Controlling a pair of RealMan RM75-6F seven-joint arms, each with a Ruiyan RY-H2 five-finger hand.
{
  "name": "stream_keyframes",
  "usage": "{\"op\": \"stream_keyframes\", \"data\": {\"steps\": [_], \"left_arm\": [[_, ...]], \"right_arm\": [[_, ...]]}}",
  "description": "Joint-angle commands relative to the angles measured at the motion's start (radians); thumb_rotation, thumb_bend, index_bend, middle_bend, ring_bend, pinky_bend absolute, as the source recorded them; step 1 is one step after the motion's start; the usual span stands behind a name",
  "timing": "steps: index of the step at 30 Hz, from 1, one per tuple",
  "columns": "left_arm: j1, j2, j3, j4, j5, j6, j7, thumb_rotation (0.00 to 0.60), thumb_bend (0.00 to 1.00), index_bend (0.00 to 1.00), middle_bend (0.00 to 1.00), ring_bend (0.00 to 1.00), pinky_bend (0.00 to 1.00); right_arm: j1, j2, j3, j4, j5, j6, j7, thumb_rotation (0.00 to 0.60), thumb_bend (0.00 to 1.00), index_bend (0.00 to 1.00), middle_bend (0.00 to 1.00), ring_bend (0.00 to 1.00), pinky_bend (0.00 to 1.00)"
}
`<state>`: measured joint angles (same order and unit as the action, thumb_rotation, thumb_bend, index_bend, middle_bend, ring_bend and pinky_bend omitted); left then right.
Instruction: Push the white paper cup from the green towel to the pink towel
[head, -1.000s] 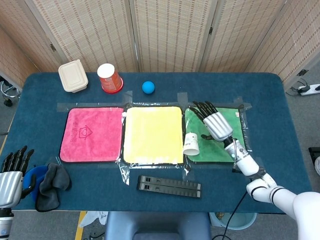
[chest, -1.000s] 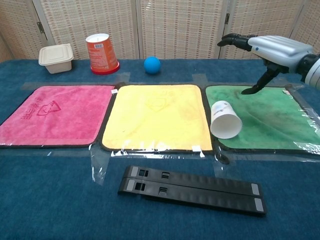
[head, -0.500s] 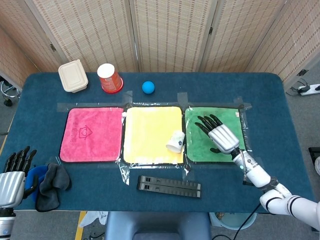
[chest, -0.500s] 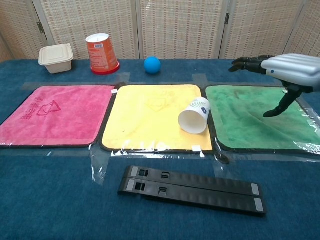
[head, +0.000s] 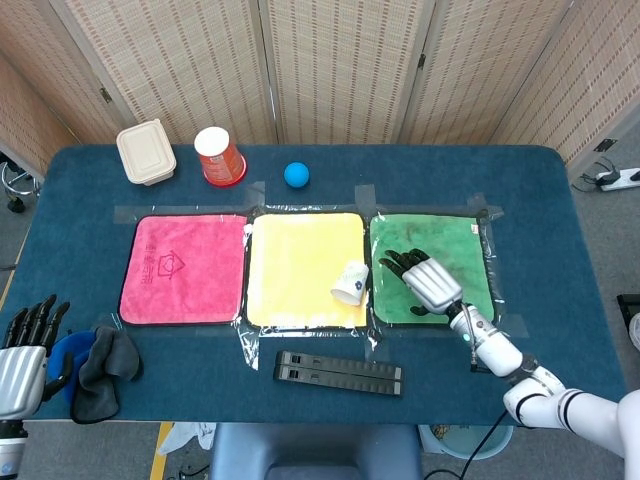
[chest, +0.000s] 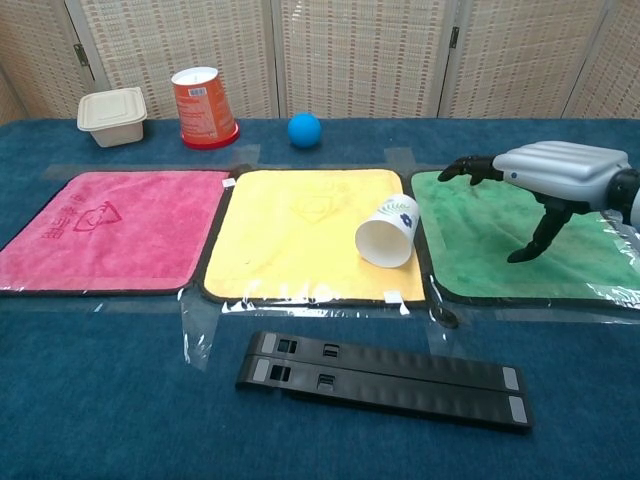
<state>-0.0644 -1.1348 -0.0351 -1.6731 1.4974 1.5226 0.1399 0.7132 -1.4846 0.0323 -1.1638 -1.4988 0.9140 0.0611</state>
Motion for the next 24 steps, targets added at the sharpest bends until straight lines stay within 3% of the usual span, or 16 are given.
{"op": "stream_keyframes", "data": {"steps": [1, 4, 16, 24], "left_arm": [[0.001, 0.001, 0.0, 0.002, -0.001, 0.001, -0.003, 0.6, 0.58, 0.08, 0.03, 0.04, 0.0], [0.002, 0.0, 0.0, 0.006, -0.002, 0.001, -0.008, 0.6, 0.58, 0.08, 0.03, 0.04, 0.0], [0.004, -0.003, 0.0, 0.014, 0.0, 0.001, -0.017, 0.6, 0.58, 0.08, 0.03, 0.04, 0.0], [0.006, -0.003, 0.0, 0.016, -0.001, 0.001, -0.018, 0.6, 0.58, 0.08, 0.03, 0.04, 0.0]], "right_arm": [[0.009, -0.007, 0.002, 0.003, 0.018, -0.034, -0.016, 0.6, 0.07, 0.11, 0.2, 0.25, 0.22], [0.016, -0.002, 0.0, -0.014, 0.041, -0.077, -0.045, 0.6, 0.07, 0.12, 0.24, 0.26, 0.22], [0.064, 0.029, 0.015, -0.106, 0.096, -0.19, -0.083, 0.6, 0.07, 0.12, 0.2, 0.23, 0.22], [0.11, -0.007, 0.048, -0.119, 0.128, -0.228, -0.116, 0.6, 0.07, 0.12, 0.2, 0.22, 0.22]]}}
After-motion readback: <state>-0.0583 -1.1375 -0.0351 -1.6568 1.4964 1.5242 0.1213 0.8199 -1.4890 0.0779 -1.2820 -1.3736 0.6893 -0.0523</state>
